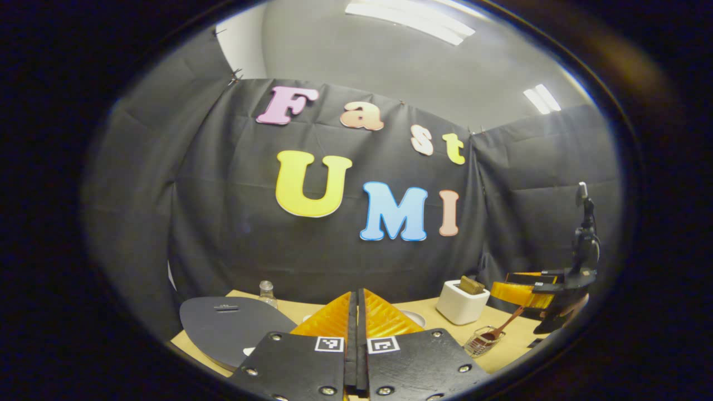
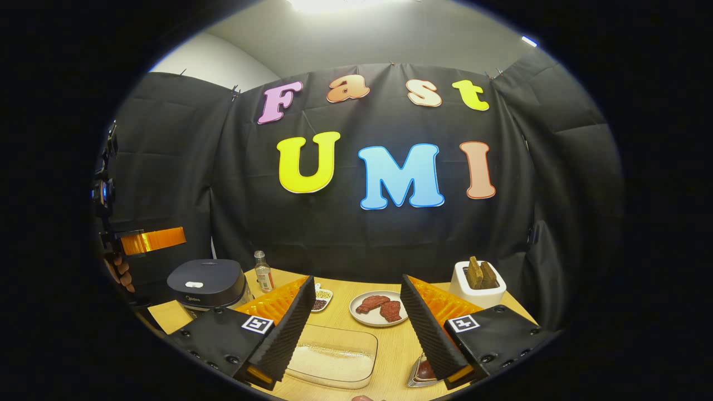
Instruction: Close the left gripper, press the button to open the rice cooker; take a wooden spoon from the chopstick holder with the right hand, scoop a spoonful of rice and pour it into the rice cooker, then put the wooden spoon back into the chopstick holder.
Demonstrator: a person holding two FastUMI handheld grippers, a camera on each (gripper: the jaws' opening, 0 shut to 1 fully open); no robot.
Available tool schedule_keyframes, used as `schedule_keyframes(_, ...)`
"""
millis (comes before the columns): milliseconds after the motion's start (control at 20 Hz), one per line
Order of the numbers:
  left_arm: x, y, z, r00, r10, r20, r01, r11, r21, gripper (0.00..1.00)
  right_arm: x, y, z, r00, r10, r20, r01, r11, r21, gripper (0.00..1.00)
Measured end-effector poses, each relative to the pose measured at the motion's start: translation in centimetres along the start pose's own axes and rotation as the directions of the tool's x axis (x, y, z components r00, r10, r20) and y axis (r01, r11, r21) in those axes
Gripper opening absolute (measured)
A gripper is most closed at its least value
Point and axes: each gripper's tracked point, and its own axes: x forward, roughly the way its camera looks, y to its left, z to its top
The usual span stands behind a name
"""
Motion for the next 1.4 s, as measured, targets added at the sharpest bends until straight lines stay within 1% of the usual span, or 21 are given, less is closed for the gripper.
schedule_keyframes(50,-0.2,0.9,-0.2,1.000,0.027,-0.011,-0.027,1.000,0.006,0.01,0.0,0.2,-0.1,1.000,0.006,0.000,-0.006,1.000,0.006,0.93)
schedule_keyframes(100,-0.2,2.4,0.1,0.997,0.075,-0.018,-0.075,0.997,0.037,0.01,0.0,0.2,-0.1,1.000,0.011,0.001,-0.011,1.000,0.007,0.93)
schedule_keyframes(150,-0.1,3.6,-0.2,0.993,0.115,-0.039,-0.112,0.991,0.071,0.01,0.0,0.1,-0.2,1.000,0.013,0.003,-0.013,1.000,0.004,0.93)
schedule_keyframes(200,0.0,4.7,-0.6,0.985,0.159,-0.062,-0.154,0.984,0.091,0.00,-0.1,-0.1,-0.2,1.000,0.012,0.004,-0.012,1.000,0.000,0.93)
schedule_keyframes(250,0.2,5.6,-1.0,0.979,0.189,-0.081,-0.181,0.979,0.098,0.01,-0.1,-0.1,-0.3,1.000,0.011,0.004,-0.011,1.000,-0.003,0.93)
schedule_keyframes(300,0.4,6.0,-1.8,0.975,0.195,-0.108,-0.186,0.978,0.093,0.01,-0.1,-0.1,-0.4,1.000,0.014,0.005,-0.014,1.000,-0.003,0.98)
schedule_keyframes(350,0.4,6.1,-2.8,0.973,0.190,-0.131,-0.180,0.980,0.084,0.00,-0.2,0.0,-0.6,1.000,0.022,0.004,-0.022,1.000,-0.001,0.93)
schedule_keyframes(400,0.5,6.5,-3.4,0.973,0.177,-0.149,-0.167,0.983,0.078,0.01,-0.2,0.1,-0.8,0.999,0.033,-0.001,-0.033,0.999,0.003,0.98)
schedule_keyframes(450,0.8,7.4,-4.0,0.971,0.175,-0.163,-0.164,0.983,0.077,0.02,-0.2,0.3,-1.1,0.999,0.044,-0.008,-0.044,0.999,0.005,0.98)
schedule_keyframes(500,1.0,8.6,-4.7,0.963,0.194,-0.187,-0.184,0.980,0.069,0.02,-0.3,0.2,-1.2,0.999,0.048,-0.013,-0.048,0.999,0.007,0.98)
schedule_keyframes(550,1.1,9.7,-5.3,0.957,0.206,-0.207,-0.197,0.978,0.062,0.00,-0.3,0.1,-1.4,0.999,0.048,-0.014,-0.048,0.999,0.007,0.93)
schedule_keyframes(600,1.2,10.3,-6.0,0.955,0.197,-0.223,-0.191,0.980,0.048,0.01,-0.3,0.0,-1.4,0.999,0.051,-0.011,-0.051,0.999,0.007,0.98)
schedule_keyframes(650,1.1,10.6,-7.1,0.952,0.186,-0.243,-0.184,0.982,0.034,0.01,-0.4,0.1,-1.6,0.998,0.058,-0.008,-0.058,0.998,0.009,0.93)
schedule_keyframes(700,1.0,10.8,-8.0,0.946,0.188,-0.265,-0.186,0.982,0.032,0.01,-0.4,0.2,-1.6,0.998,0.063,-0.005,-0.063,0.998,0.013,0.93)
schedule_keyframes(800,0.9,12.6,-10.0,0.925,0.217,-0.313,-0.219,0.975,0.027,0.01,-0.4,0.0,-1.9,0.998,0.068,-0.008,-0.068,0.998,0.018,0.93)
schedule_keyframes(850,0.7,13.2,-11.0,0.920,0.219,-0.326,-0.226,0.974,0.016,0.01,-0.4,0.0,-2.0,0.998,0.067,-0.010,-0.067,0.998,0.016,0.98)
schedule_keyframes(950,0.5,13.4,-12.1,0.914,0.216,-0.344,-0.234,0.972,-0.012,0.01,-0.2,-0.2,-2.1,0.998,0.062,-0.012,-0.062,0.998,0.013,0.98)
schedule_keyframes(1100,0.7,13.8,-13.5,0.906,0.218,-0.363,-0.246,0.969,-0.032,0.01,-0.1,0.1,-2.3,0.997,0.079,-0.014,-0.078,0.997,0.016,0.98)
schedule_keyframes(1300,1.1,13.8,-14.7,0.897,0.215,-0.387,-0.244,0.969,-0.027,0.01,0.0,-0.1,-2.6,0.996,0.083,-0.018,-0.083,0.996,0.024,0.98)
schedule_keyframes(1400,1.1,13.7,-14.6,0.899,0.215,-0.381,-0.238,0.971,-0.013,0.01,0.1,-0.5,-2.8,0.997,0.075,-0.020,-0.074,0.997,0.023,0.98)
